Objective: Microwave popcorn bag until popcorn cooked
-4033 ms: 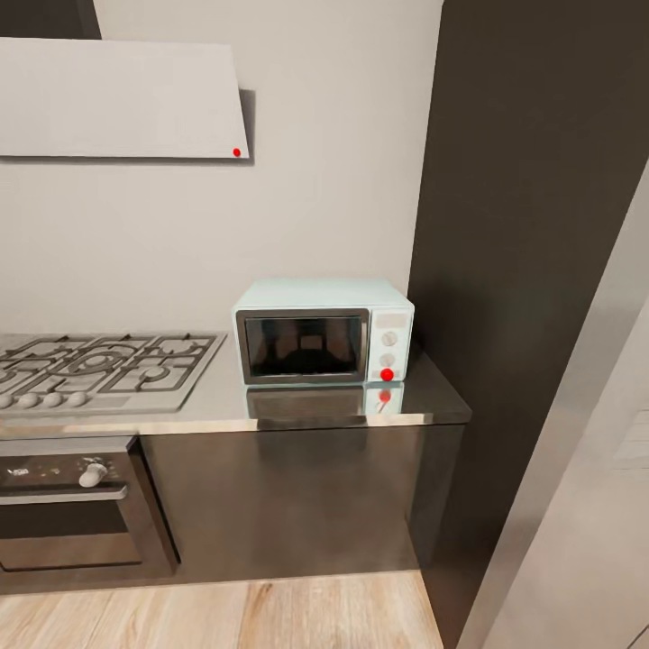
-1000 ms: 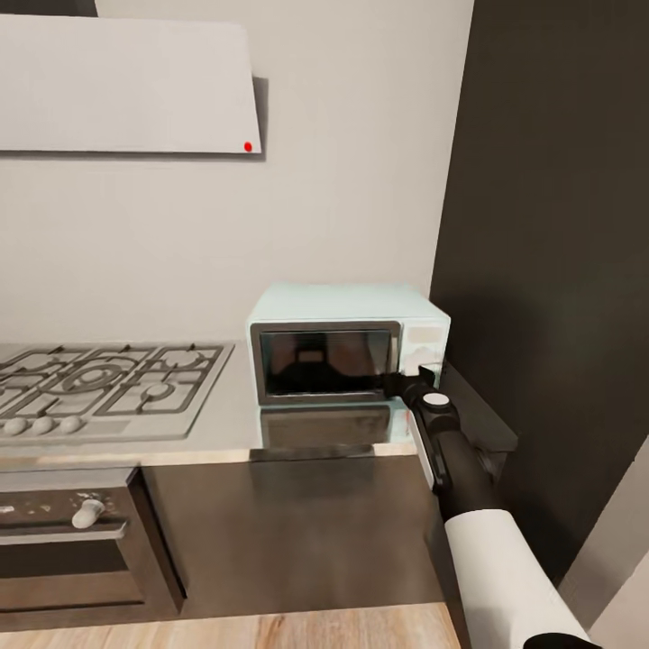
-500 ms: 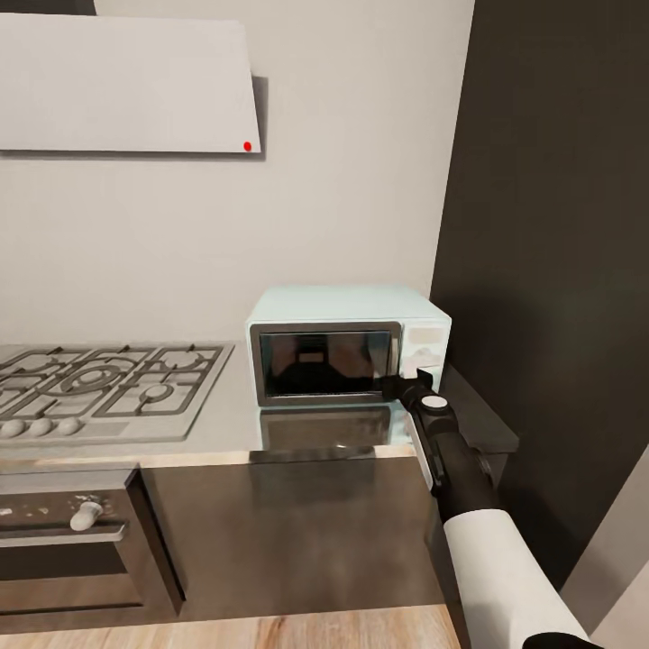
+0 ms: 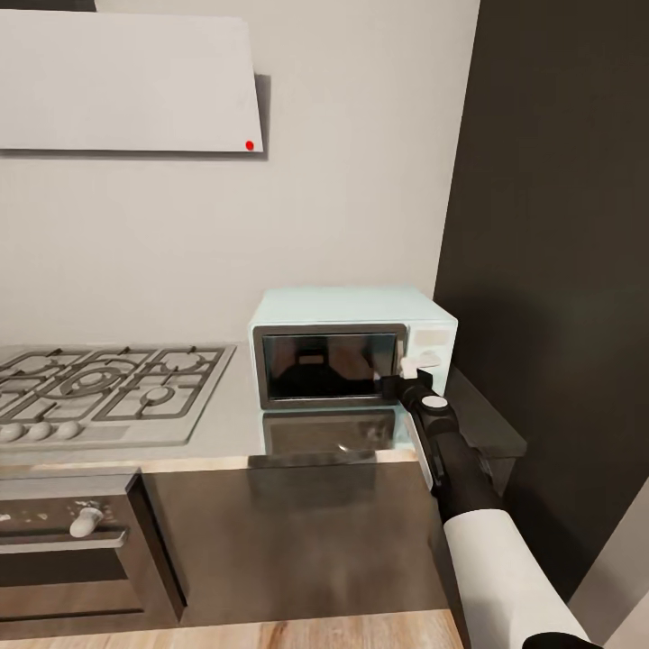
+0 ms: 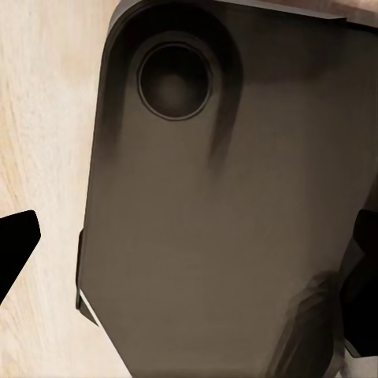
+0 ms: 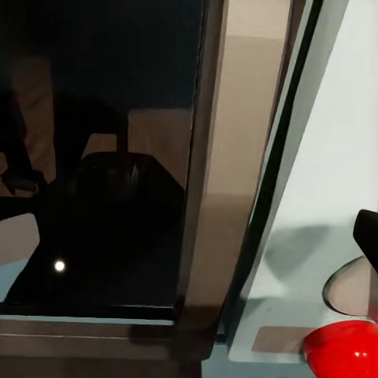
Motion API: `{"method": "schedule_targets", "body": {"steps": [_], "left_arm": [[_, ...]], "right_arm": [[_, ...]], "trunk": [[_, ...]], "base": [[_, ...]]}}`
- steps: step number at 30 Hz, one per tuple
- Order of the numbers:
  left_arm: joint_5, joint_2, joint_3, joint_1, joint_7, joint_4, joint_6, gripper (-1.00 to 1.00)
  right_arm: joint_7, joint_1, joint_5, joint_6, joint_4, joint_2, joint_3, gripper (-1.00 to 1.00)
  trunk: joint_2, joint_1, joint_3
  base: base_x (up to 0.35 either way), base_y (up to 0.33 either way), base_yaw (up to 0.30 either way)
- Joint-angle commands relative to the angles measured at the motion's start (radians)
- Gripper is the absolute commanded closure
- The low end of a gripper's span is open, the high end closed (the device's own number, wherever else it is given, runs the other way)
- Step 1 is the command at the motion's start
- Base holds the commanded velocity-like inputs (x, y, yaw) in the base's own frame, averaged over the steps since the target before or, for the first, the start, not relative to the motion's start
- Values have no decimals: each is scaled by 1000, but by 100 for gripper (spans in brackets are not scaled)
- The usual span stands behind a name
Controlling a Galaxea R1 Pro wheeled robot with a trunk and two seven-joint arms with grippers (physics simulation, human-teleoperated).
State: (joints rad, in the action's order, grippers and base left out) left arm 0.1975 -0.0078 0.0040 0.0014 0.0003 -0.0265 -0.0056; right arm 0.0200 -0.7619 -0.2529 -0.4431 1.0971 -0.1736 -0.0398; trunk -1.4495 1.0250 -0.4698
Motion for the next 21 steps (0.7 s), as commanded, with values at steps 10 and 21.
{"method": "schedule_targets", "body": {"steps": [10,21], "left_arm": [[6,0,1,0,0,-1,-1,-100],[6,-1,0,0,0,-1,-1,-100]], "right_arm": [[8,-1,-5,-5,1,-1,-3,100],[-1,-1,12,-5,1,-1,-3,100]], "trunk": [[-1,0,-1],[-1,0,-1]], "base": [[0,0,0],[-60,0,0]]}}
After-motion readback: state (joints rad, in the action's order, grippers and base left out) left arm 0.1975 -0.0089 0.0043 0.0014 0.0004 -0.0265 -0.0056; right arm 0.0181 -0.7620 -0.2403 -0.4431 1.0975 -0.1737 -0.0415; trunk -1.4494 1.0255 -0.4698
